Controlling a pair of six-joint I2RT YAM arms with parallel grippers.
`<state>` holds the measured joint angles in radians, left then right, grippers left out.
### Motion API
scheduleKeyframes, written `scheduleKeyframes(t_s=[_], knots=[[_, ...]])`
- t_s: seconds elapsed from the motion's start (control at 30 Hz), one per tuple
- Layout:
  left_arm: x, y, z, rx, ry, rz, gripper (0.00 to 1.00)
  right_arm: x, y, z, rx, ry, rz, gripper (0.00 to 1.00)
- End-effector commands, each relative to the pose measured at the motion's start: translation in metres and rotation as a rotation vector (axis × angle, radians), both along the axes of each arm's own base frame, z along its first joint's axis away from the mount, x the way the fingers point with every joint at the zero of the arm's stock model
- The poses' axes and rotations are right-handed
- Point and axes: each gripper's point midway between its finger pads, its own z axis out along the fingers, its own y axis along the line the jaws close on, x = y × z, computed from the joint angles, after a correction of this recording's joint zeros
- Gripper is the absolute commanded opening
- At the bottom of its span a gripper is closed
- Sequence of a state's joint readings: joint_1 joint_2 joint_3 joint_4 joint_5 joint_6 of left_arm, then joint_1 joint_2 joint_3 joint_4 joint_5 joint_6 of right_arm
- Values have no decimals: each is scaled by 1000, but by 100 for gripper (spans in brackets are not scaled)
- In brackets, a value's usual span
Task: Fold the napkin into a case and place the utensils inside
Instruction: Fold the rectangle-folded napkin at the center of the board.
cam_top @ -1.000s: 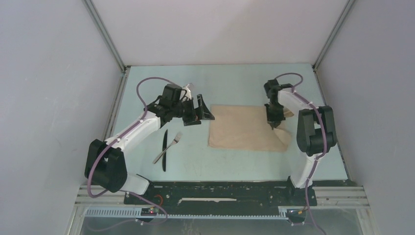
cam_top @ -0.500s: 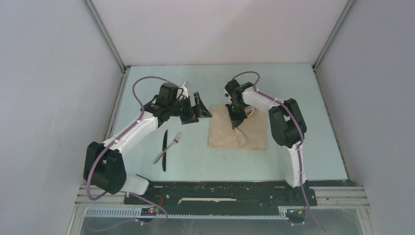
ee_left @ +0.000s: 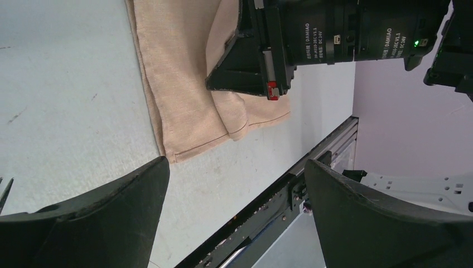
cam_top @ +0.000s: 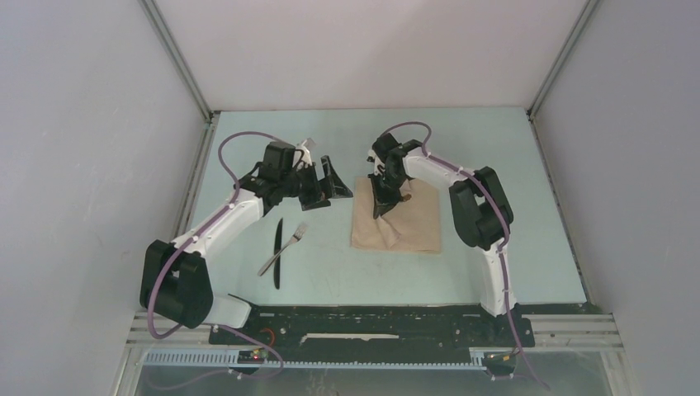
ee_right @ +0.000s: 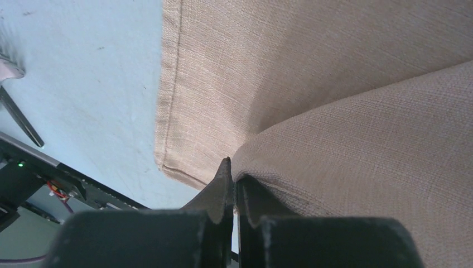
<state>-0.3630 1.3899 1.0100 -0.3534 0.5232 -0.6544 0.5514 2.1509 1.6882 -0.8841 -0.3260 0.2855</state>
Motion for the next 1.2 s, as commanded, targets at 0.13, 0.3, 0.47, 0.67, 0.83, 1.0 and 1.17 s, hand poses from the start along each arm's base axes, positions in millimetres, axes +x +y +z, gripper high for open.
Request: scheduleKeyframes(t_s=[0.13, 0.3, 0.47, 0.67, 0.83, 1.0, 1.17], knots=[[3, 1, 20, -27, -74, -2, 98, 14, 21, 6, 62, -15, -16, 0], [3, 1, 20, -27, -74, -2, 98, 16, 22, 3, 56, -6, -21, 0], [3, 1, 19, -29, -73, -4, 98, 17, 21, -1, 44, -2, -25, 0], [3, 1, 19, -29, -74, -4, 98, 19, 22, -1, 44, 0, -27, 0], [3, 1, 19, -29, -73, -4, 98, 19, 24, 0, 51, 1, -27, 0], [2, 1, 19, -29, -72, -4, 98, 18, 26, -2, 50, 10, -23, 0], [2, 0, 18, -30, -71, -5, 98, 18, 27, 0, 54, 6, -23, 0]])
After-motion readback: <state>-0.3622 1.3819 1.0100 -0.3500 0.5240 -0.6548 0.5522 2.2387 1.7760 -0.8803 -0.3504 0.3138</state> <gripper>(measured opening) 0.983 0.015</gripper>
